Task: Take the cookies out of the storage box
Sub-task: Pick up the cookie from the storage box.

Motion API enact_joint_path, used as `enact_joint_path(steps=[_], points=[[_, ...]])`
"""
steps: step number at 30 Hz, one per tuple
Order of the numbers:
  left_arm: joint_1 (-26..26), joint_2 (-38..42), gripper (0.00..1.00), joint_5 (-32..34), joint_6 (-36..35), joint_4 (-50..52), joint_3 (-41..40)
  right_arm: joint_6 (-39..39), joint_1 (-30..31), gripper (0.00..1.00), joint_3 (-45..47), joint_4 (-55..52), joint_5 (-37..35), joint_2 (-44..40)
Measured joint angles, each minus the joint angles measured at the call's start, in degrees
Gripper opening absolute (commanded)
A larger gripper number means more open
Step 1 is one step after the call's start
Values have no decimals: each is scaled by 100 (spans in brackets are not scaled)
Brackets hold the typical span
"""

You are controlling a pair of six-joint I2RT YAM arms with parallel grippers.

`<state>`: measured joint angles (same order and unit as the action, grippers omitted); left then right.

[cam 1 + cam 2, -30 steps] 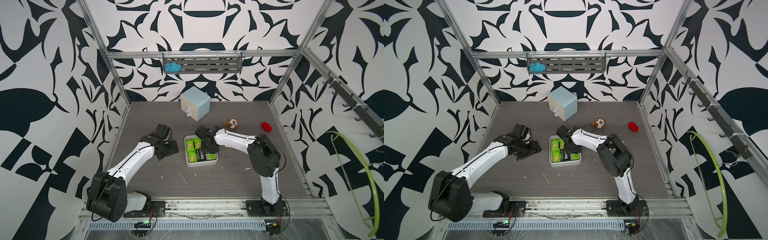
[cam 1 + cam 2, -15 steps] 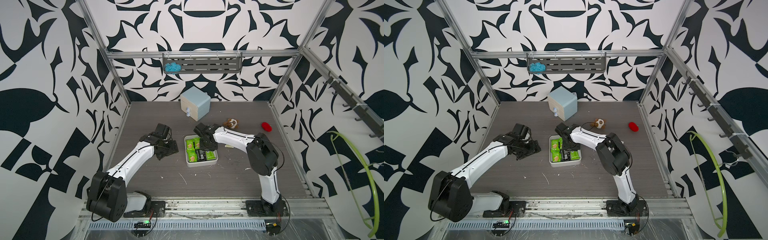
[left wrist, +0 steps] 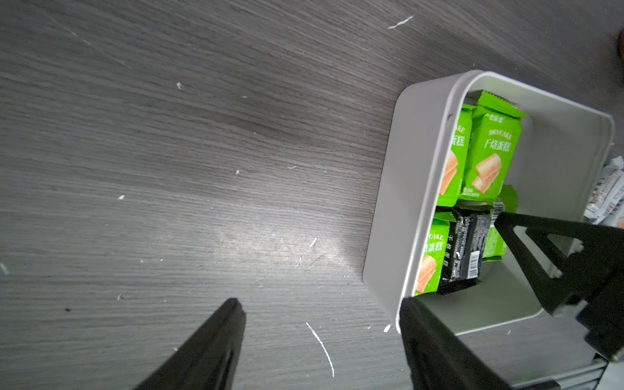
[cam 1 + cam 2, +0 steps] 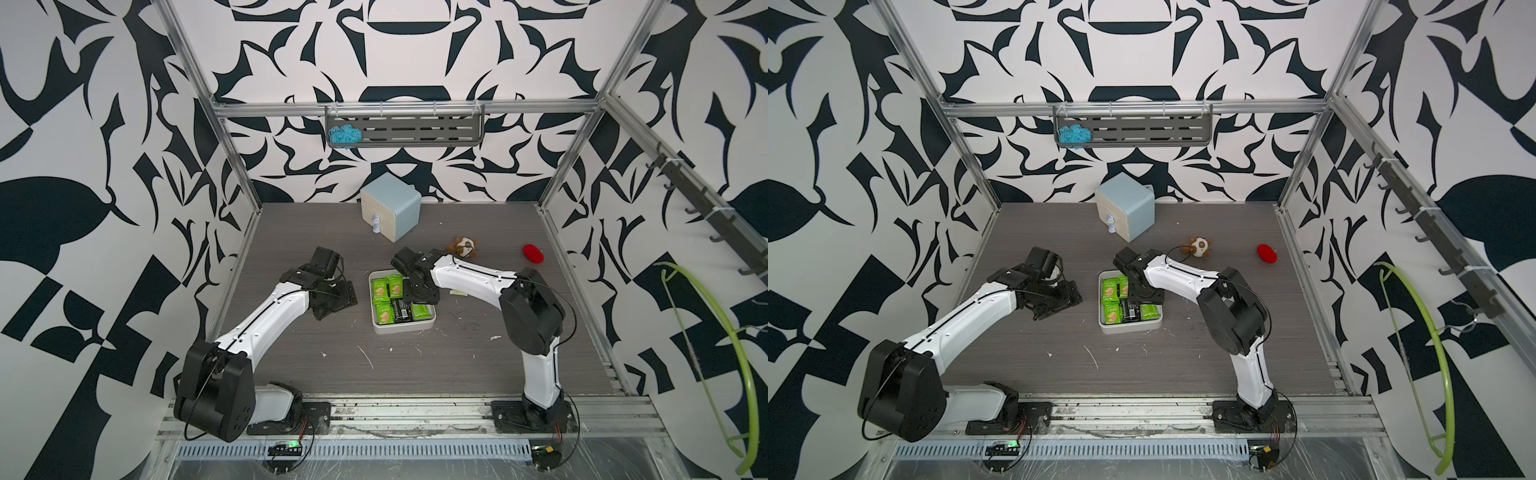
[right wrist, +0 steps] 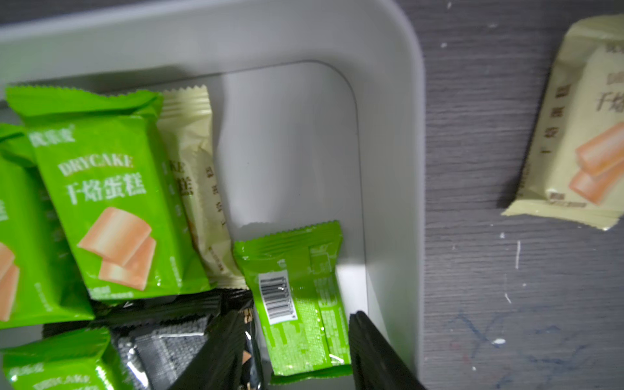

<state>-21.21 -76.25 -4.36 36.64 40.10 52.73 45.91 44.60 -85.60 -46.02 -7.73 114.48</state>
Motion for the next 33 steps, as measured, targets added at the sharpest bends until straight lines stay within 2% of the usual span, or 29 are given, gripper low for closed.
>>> enact_joint_path(steps=[13,20,27,33], points=[[-2,-74,80,-46,44,24,146,-11,2,55,105,151,85,155],[0,-74,80,-44,59,44,146,-81,2,50,105,214,81,271],[0,-76,80,-44,63,48,149,-127,2,51,105,212,48,273],[-2,-76,80,-44,83,48,149,-157,2,40,94,208,13,299]])
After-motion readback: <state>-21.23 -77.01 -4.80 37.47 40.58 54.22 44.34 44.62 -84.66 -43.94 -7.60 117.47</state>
